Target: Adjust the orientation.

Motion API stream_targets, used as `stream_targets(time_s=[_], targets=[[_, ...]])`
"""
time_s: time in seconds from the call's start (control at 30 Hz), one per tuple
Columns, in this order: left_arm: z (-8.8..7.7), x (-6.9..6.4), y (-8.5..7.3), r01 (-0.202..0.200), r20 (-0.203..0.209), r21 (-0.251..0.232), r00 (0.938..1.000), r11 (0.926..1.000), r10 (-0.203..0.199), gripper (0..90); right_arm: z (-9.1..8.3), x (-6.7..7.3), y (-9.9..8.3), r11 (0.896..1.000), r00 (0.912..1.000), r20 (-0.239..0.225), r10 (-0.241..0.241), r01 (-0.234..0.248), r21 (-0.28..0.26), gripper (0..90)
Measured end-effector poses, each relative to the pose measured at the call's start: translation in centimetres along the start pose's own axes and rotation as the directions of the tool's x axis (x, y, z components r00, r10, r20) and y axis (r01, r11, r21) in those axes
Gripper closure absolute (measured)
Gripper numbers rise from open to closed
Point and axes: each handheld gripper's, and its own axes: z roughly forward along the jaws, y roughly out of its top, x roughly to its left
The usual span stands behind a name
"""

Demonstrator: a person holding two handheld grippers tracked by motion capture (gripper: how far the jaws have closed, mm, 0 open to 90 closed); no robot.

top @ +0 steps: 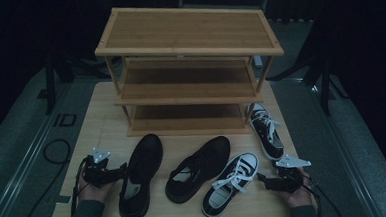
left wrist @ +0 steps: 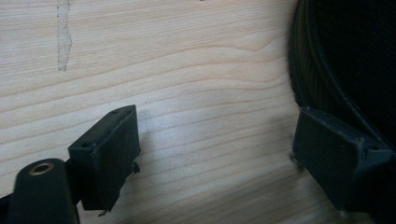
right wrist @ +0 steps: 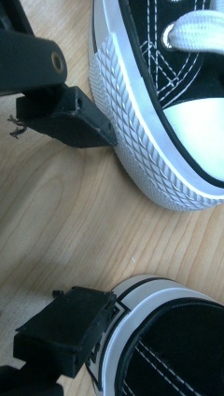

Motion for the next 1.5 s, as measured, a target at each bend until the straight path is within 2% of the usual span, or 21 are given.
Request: stream_targets(time_s=[0.2,0.3,0.5,0.6,0.87,0.97,1.27,1.37,1.4,1.43,1.5], targets=[[0.0,0.0,0.3,-0.022,0.018,0.003,0.9996,0.9998,0.022,22.8,0.0,0.0,0.0,1.0,1.0,0.0,0.0,0.0,0.0,20.6],[-0.2,0.1,0.4,-0.027,0.026,0.008,0.9993,0.9996,0.027,31.6,0.0,0.0,0.0,1.0,1.0,0.0,0.0,0.0,0.0,20.6],[-0.5,0.3,0.6,-0.044,0.037,0.014,0.9983,0.9989,0.044,39.1,0.0,0.0,0.0,1.0,1.0,0.0,0.0,0.0,0.0,20.5],[-0.8,0.4,0.7,-0.045,0.067,0.004,0.9968,0.999,0.044,41.7,0.0,0.0,0.0,1.0,1.0,0.0,-0.001,0.001,0.0,20.6],[-2.2,0.8,1.5,-0.027,0.105,-0.018,0.994,0.9995,0.029,47.5,0.0,0.0,0.0,1.0,1.0,0.0,0.0,0.0,0.0,20.5],[-2.8,0.9,2.1,-0.033,0.145,-0.02,0.9888,0.9992,0.036,47.5,0.0,0.0,0.0,1.0,1.0,0.0,-0.001,0.001,0.0,20.5],[-4.0,0.2,3.0,-0.086,0.167,-0.02,0.9819,0.9961,0.088,47.6,0.0,0.0,0.0,1.0,1.0,0.0,0.0,0.0,0.0,20.5],[-4.7,-0.1,3.6,-0.108,0.186,-0.028,0.9763,0.9937,0.112,47.6,0.0,0.0,0.0,1.0,1.0,0.0,-0.001,0.001,0.0,20.6],[-4.7,-0.1,3.6,-0.108,0.186,-0.028,0.9763,0.9937,0.112,47.5,0.0,0.0,0.0,1.0,1.0,0.0,-0.001,0.001,0.0,20.6],[-5.1,-0.4,4.0,-0.128,0.191,-0.035,0.9727,0.9911,0.133,47.4,0.0,0.0,0.0,1.0,1.0,0.0,0.0,0.0,0.0,20.5],[-5.3,-0.5,4.1,-0.134,0.192,-0.041,0.9714,0.9901,0.139,47.1,0.0,0.0,0.0,1.0,1.0,0.0,-0.001,0.001,0.0,20.5]])
